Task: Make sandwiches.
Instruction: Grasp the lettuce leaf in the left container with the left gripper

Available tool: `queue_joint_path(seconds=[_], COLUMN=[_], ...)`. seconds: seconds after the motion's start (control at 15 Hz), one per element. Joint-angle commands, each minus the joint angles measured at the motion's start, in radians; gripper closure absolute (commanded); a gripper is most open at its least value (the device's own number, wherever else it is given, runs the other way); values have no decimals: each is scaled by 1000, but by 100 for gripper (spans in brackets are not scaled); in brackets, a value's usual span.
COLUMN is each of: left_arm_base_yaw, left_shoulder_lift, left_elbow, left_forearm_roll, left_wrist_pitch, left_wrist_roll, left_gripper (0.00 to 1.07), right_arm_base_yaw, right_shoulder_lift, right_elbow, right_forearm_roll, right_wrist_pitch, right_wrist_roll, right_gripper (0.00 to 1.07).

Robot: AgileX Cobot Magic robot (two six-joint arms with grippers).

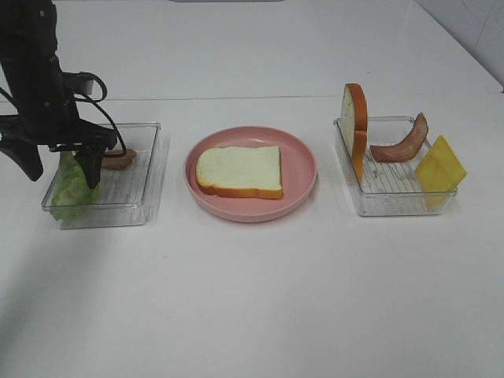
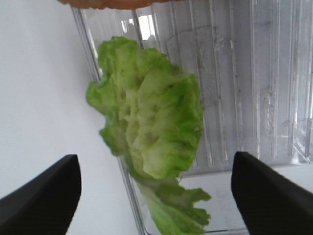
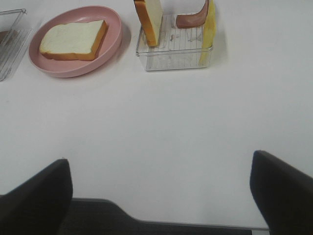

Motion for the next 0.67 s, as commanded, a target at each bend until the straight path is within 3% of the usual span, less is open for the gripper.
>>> queue_joint_path(seconds=[0.07,0.2,0.67], left_arm_base_yaw=[1,1,1], left_shoulder_lift=[3,3,2], left_elbow=[3,3,3], left_forearm_roll=[-6,-6,-6], left_wrist_pitch=[5,5,13], left_wrist_roll=[0,-8,-7], left_gripper=[42,63,102], right_arm_base_yaw=[-3,-3,-3], right_shoulder_lift=[-31,-31,-31], right_elbow=[4,4,4], right_forearm_roll=[3,3,3], right_wrist_pitch=[-8,-8,-8], right_wrist_roll=[-9,-9,-9], right_gripper=[14,14,14])
